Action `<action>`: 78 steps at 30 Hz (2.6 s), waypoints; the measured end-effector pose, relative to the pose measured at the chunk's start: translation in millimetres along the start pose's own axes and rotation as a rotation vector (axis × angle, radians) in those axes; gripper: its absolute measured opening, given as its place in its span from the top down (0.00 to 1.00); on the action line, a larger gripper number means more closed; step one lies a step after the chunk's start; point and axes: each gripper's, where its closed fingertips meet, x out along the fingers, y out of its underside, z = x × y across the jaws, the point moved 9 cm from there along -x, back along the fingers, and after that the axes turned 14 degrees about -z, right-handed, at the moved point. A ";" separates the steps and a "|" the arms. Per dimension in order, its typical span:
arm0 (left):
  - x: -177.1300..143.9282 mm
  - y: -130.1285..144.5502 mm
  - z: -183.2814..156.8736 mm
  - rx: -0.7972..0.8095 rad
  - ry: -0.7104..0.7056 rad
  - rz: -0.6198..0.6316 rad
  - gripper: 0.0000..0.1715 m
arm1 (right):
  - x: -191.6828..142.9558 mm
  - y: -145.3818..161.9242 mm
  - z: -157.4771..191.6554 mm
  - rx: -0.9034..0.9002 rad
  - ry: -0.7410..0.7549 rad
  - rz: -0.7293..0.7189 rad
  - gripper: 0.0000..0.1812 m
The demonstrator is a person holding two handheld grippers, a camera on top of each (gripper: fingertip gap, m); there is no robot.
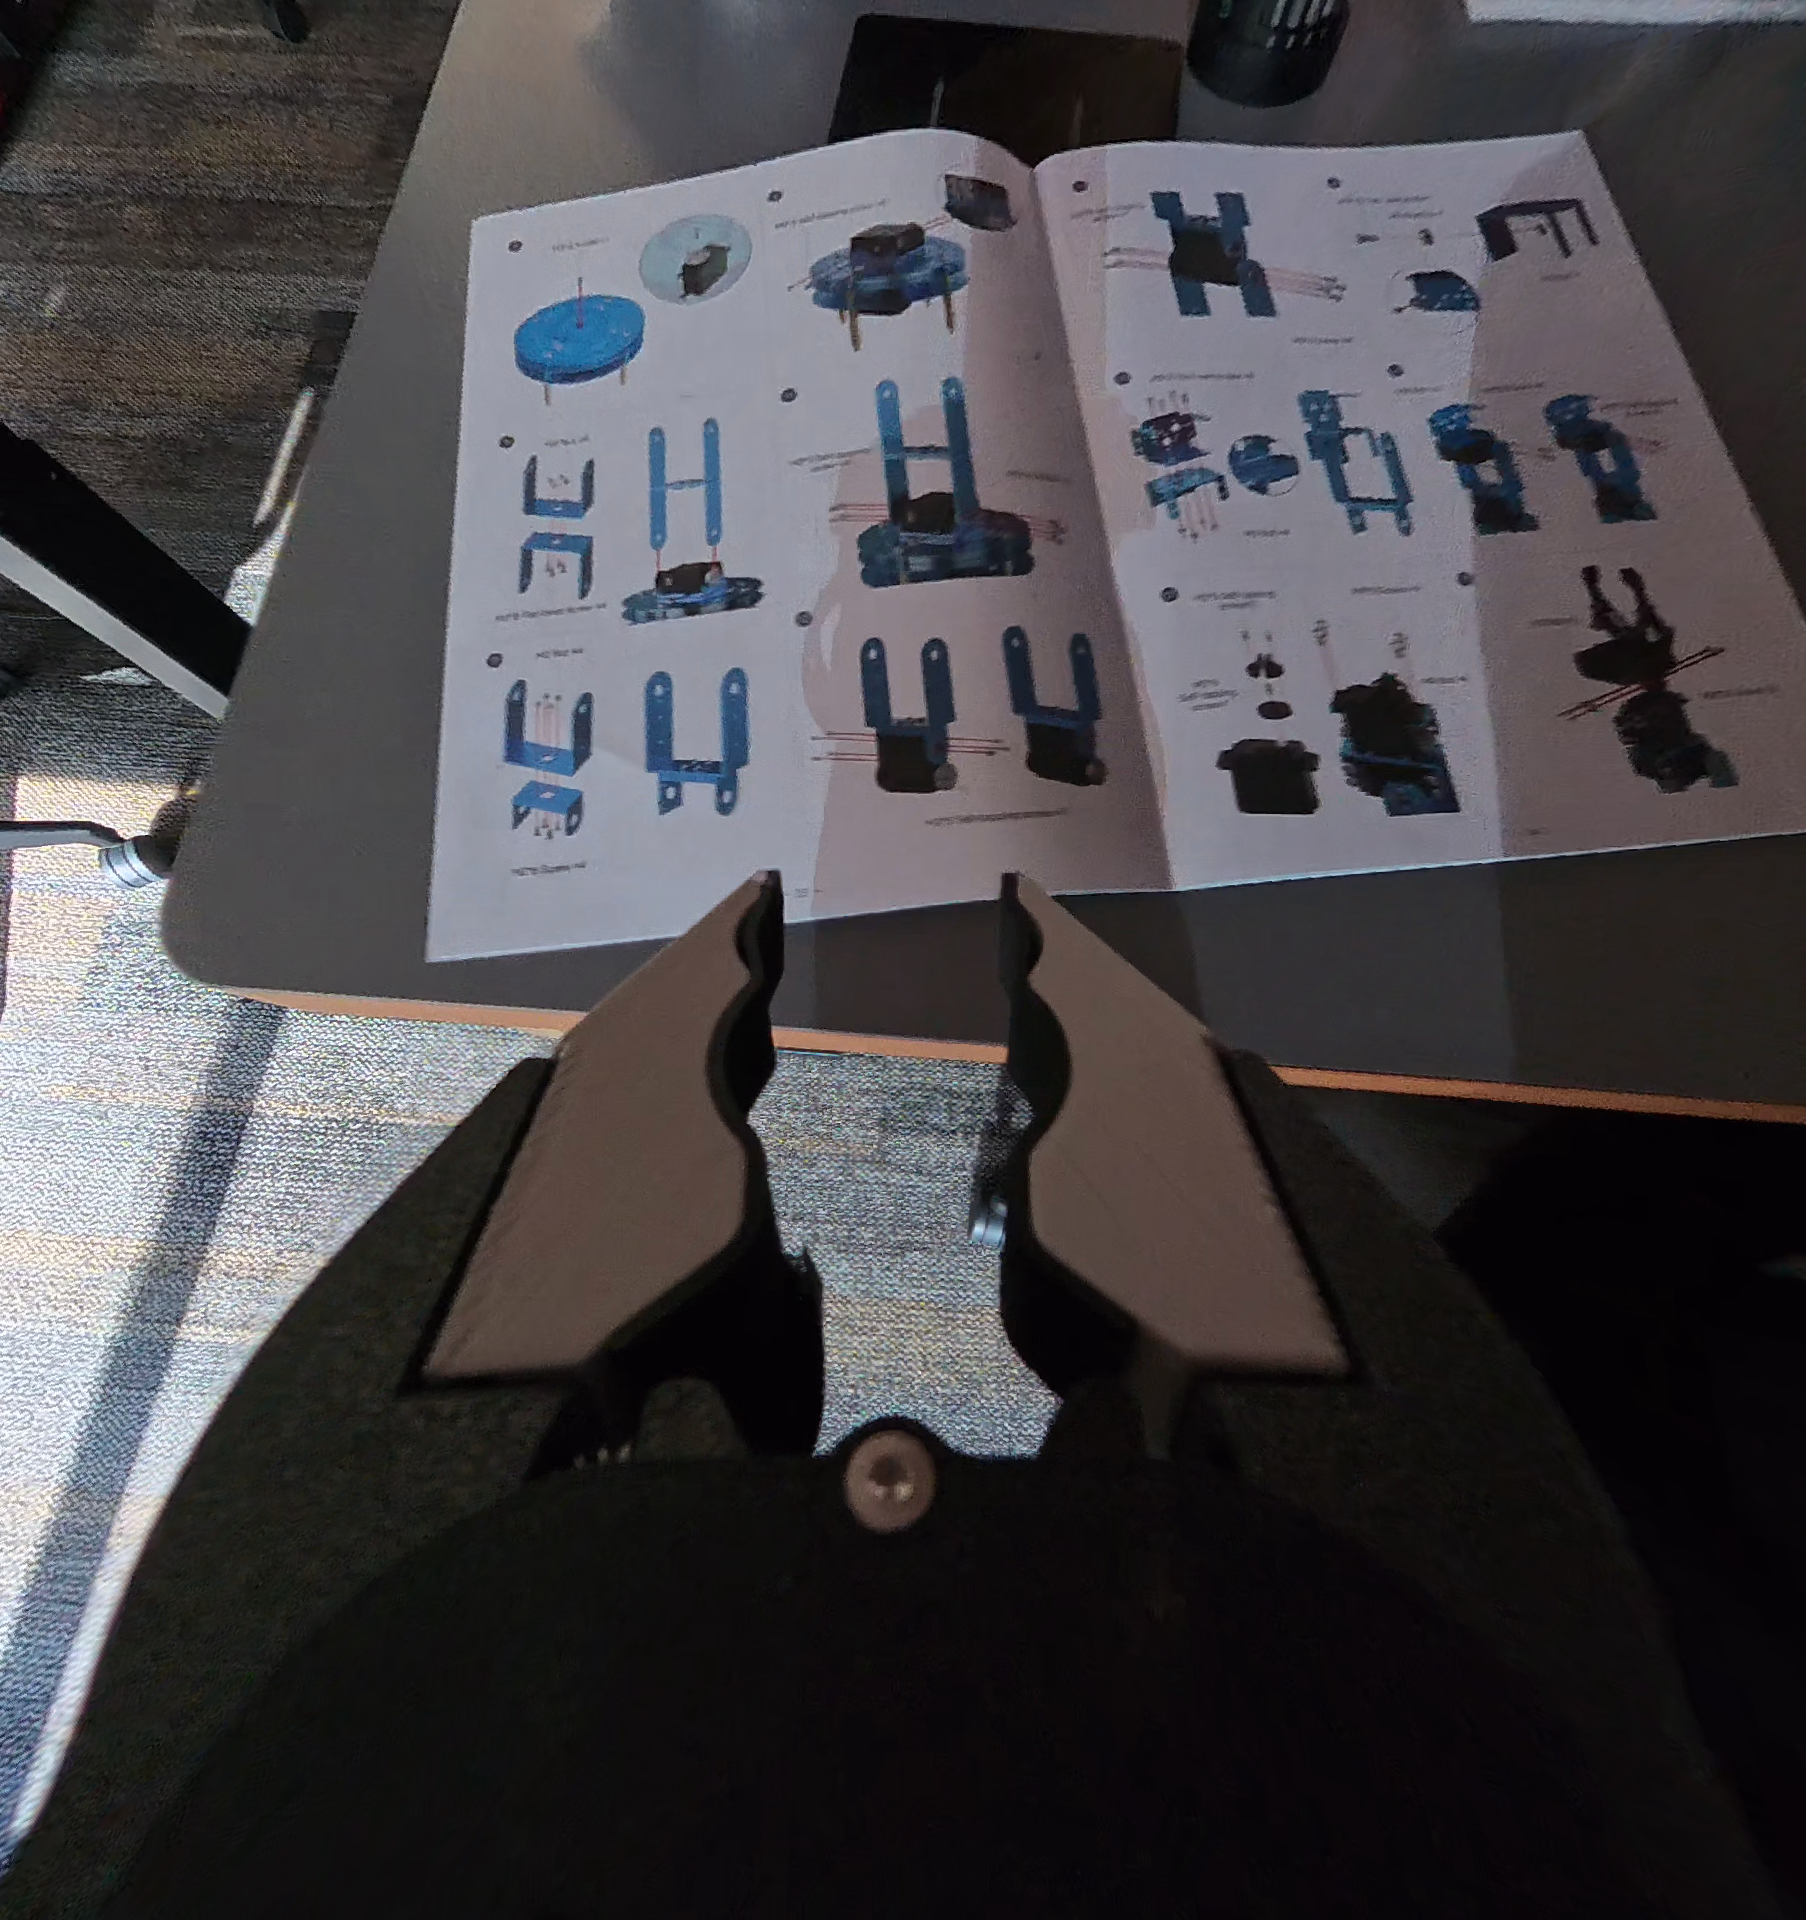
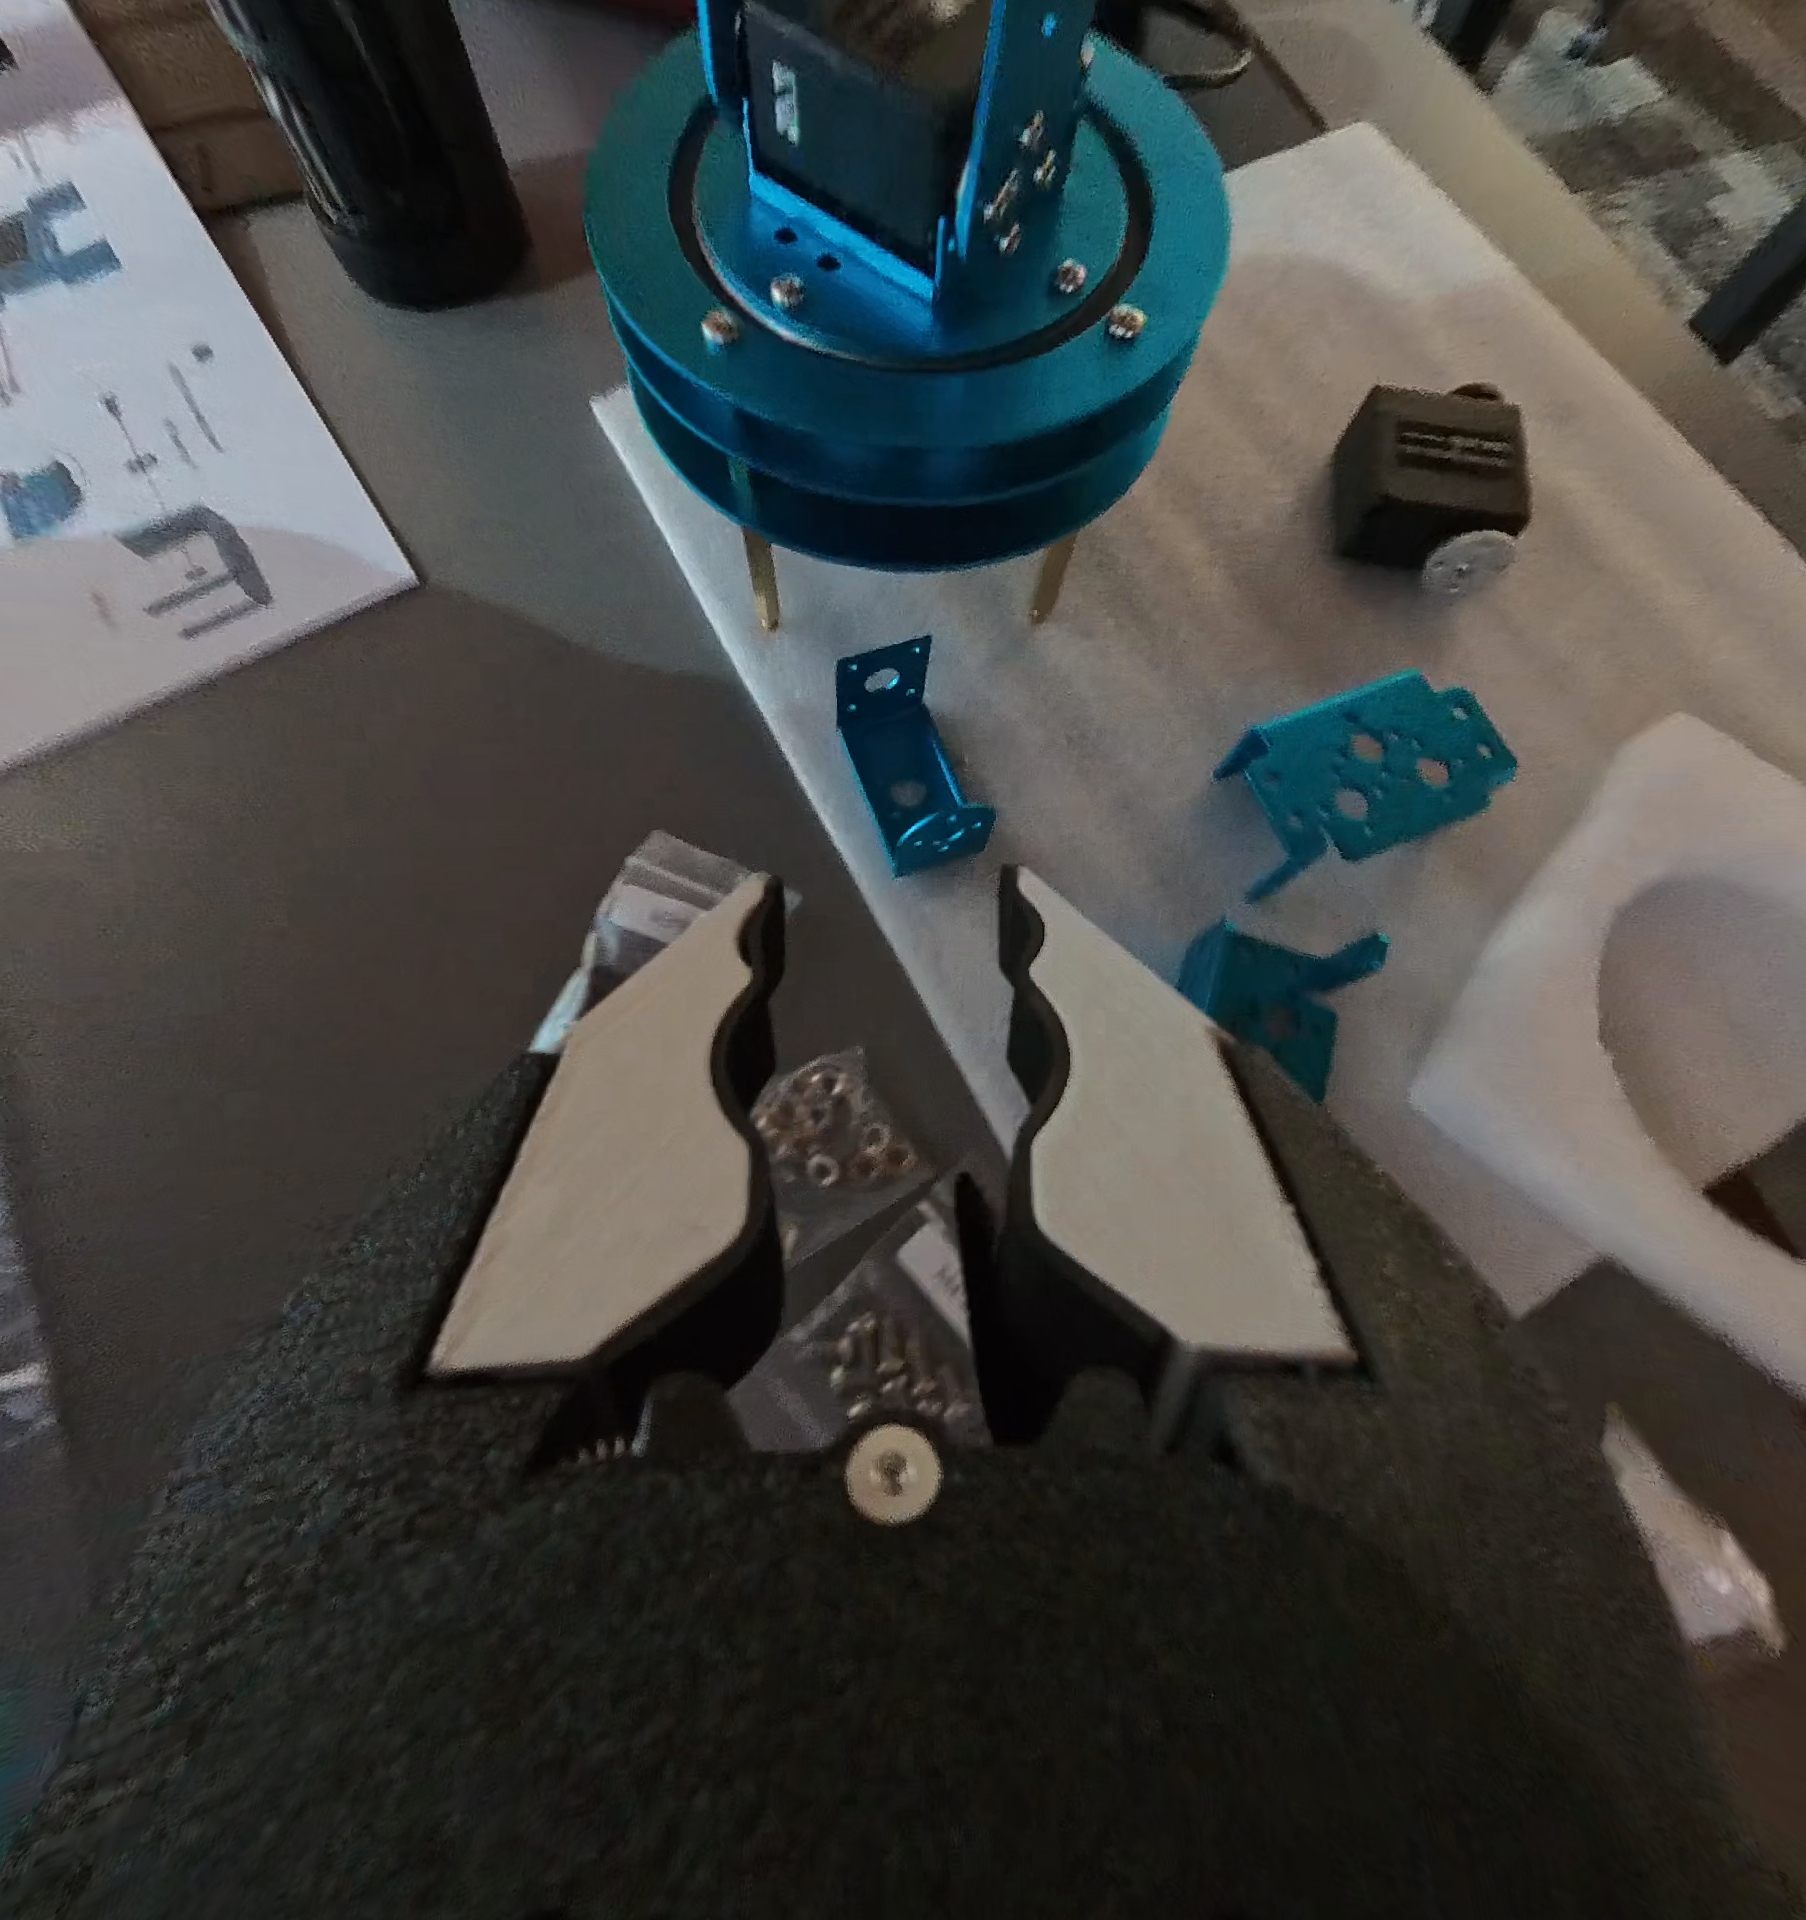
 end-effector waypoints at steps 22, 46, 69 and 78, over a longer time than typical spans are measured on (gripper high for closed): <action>-4.7 0.8 4.0 0.020 -0.111 0.068 0.76 | -45.4 -3.8 9.5 -0.051 0.029 -0.108 0.88; -13.9 47.0 50.9 -0.040 -0.108 0.024 0.76 | -96.1 -28.0 176.0 -0.059 0.041 -0.212 0.88; 10.7 6.4 3.5 0.002 0.049 -0.048 0.77 | -123.1 -28.5 243.2 -1.129 0.400 -0.508 0.88; -1.3 12.2 21.5 0.005 -0.045 -0.020 0.77 | -138.9 -26.0 224.9 -1.041 0.498 -0.521 0.88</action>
